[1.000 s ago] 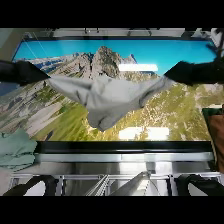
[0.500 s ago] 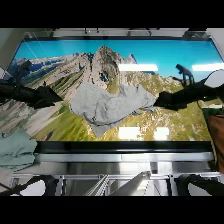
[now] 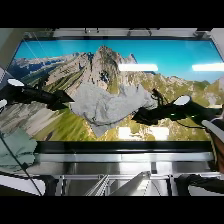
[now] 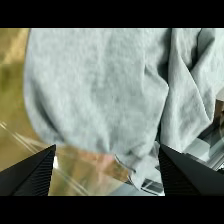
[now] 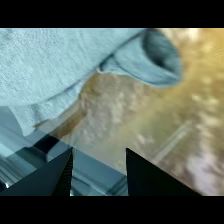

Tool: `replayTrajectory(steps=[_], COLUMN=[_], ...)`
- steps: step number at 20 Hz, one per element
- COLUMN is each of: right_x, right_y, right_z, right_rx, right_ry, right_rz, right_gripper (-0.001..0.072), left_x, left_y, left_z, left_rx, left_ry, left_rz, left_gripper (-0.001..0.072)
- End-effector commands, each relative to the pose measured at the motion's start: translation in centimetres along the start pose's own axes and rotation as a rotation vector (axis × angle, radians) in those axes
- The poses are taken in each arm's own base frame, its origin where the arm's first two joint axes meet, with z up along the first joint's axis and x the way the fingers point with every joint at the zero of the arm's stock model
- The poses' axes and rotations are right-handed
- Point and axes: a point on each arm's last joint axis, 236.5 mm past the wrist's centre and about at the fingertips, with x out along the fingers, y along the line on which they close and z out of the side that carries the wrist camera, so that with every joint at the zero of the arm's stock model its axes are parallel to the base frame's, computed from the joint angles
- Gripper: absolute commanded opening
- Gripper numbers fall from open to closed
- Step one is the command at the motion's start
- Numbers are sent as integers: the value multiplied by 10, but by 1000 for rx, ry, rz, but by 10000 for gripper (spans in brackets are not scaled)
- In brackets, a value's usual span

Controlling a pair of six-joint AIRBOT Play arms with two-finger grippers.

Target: Fold the shirts.

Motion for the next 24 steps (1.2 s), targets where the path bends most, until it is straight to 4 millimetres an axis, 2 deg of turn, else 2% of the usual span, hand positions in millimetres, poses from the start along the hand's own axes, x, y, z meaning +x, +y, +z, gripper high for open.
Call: replayTrajectory(steps=[1,5,10,11,12,13,14,15,17,19,21,22,24], right_x=[49,79,92,93,93,93,93,92,87,70,38,16,-53], right_y=[16,32,31,29,29,29,30,32,41,62,90,110,172], right_z=[-7,-8,13,15,16,16,16,15,9,-2,-10,-11,-11], right_rx=[67,86,92,93,74,64,58,39,10,-48,-95,-134,-250], right_ry=[12,50,20,14,8,7,9,10,35,79,109,101,27], right_rz=[73,121,115,110,108,108,111,115,142,206,292,357,582], right_gripper=[357,356,355,246,102,77,18,17,16,16,16,16,16], left_x=[27,48,59,60,59,59,59,59,54,37,6,-16,-69], left_y=[3,1,4,5,4,2,1,-1,-20,-48,-83,-106,-160], left_z=[28,45,50,50,50,49,48,47,47,53,59,60,55], left_rx=[40,63,47,46,46,45,46,45,40,53,93,126,222], left_ry=[22,66,120,120,120,123,129,133,130,96,43,15,-56], left_rz=[-8,-24,-48,-48,-50,-57,-60,-71,-155,-259,-361,-420,-540], left_gripper=[706,705,701,634,456,226,5,22,21,21,20,20,20])
